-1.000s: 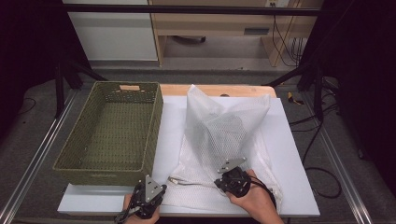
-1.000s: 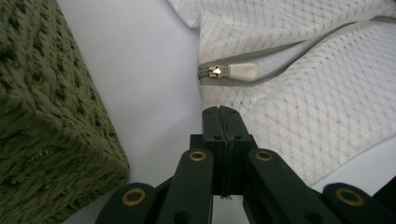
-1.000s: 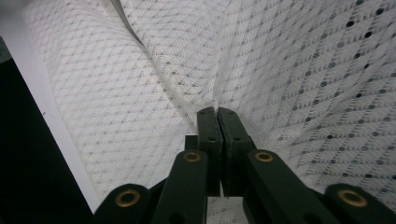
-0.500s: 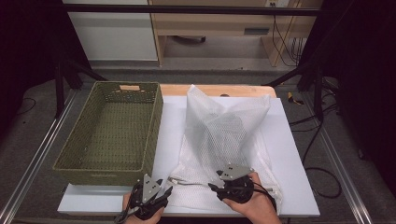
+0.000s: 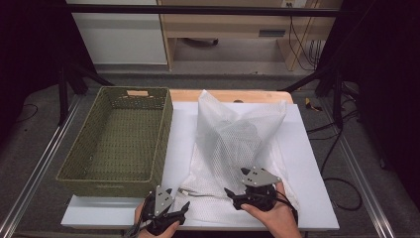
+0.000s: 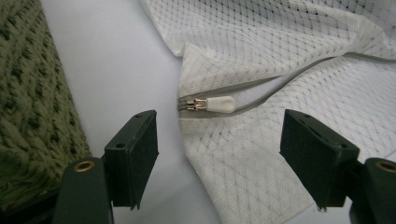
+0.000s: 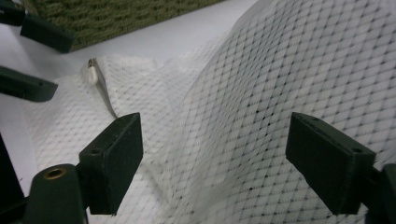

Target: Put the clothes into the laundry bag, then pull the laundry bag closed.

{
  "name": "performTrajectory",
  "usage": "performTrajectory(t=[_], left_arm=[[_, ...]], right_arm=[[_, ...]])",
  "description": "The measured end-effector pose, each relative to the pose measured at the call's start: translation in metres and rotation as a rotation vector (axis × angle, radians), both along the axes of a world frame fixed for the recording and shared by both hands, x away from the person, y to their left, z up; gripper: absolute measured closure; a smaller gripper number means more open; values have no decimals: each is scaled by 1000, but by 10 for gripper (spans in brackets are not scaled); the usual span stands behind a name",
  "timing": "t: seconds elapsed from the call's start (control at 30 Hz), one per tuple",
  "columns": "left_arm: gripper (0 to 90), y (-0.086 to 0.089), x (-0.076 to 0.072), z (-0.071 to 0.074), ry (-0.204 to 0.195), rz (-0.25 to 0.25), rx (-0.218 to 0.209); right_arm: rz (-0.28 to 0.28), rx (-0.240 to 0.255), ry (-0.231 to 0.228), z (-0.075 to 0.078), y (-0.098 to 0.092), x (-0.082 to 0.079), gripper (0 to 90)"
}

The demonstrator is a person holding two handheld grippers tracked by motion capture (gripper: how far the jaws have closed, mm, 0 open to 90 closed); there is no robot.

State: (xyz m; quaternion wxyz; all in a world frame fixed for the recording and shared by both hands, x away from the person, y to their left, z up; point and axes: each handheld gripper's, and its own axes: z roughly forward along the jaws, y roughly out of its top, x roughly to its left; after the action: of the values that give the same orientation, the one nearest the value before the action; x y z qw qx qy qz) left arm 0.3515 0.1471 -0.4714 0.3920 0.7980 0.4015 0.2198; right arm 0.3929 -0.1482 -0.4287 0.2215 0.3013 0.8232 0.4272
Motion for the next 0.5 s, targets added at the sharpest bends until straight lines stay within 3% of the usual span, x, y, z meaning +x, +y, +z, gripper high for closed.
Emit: performTrajectory(t=[0.13,0.5], left_arm=[[259,0,1,-1,5,-5,-9],[297,3,6,-4,41,-19,-1]], right_arm=[[-13,3,-63,4,0,-1,149],[-4,-39,-82,0,11,-4,179]])
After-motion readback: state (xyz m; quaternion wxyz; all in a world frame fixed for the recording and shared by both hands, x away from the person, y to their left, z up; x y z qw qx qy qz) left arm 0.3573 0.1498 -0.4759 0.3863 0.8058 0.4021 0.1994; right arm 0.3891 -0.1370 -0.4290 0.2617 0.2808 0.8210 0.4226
